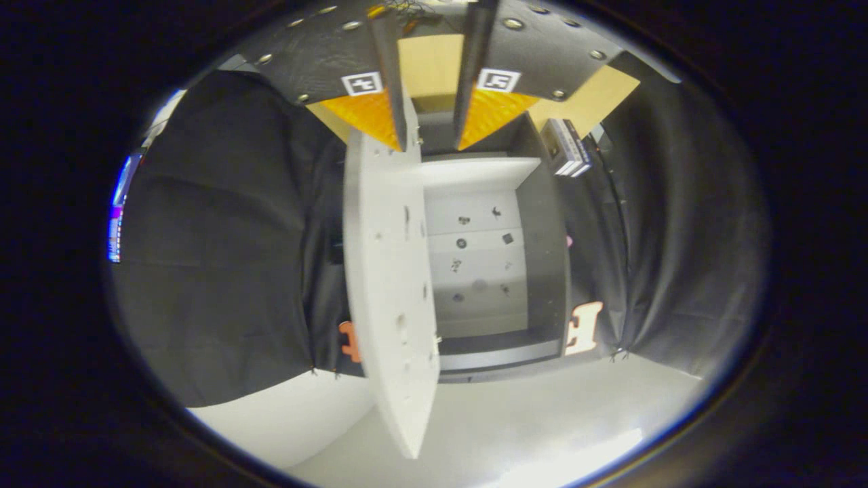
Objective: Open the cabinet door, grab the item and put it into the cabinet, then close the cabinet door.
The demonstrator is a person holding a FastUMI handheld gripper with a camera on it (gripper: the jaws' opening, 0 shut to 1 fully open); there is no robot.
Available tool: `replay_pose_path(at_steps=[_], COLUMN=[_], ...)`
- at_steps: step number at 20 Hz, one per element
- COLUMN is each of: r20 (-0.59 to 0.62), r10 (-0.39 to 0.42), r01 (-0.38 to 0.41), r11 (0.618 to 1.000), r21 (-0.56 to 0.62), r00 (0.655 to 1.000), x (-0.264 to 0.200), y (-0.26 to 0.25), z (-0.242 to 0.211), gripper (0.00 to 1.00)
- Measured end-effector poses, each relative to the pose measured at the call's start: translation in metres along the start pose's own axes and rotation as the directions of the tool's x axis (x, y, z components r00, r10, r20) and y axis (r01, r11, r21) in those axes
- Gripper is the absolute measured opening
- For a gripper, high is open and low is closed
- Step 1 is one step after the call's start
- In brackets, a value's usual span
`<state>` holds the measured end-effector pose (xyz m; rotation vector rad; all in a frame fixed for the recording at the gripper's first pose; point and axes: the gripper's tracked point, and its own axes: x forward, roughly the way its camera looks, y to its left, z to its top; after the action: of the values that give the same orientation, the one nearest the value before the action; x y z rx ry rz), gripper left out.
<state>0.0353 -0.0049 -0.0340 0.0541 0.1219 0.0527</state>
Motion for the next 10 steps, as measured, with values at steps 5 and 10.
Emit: replay_pose_path(at_steps=[5, 10], r20=[-0.100, -0.196], r10=[0.130, 0.175], r01=[-0.128, -0.173], r11=[0.991, 0.984], r21=[0.024, 0.032], r00=[0.986, 0.965], x=[0.046, 0.099], y=[0.072, 0.119], z=[-0.067, -0.140], gripper=[0.74, 0.98])
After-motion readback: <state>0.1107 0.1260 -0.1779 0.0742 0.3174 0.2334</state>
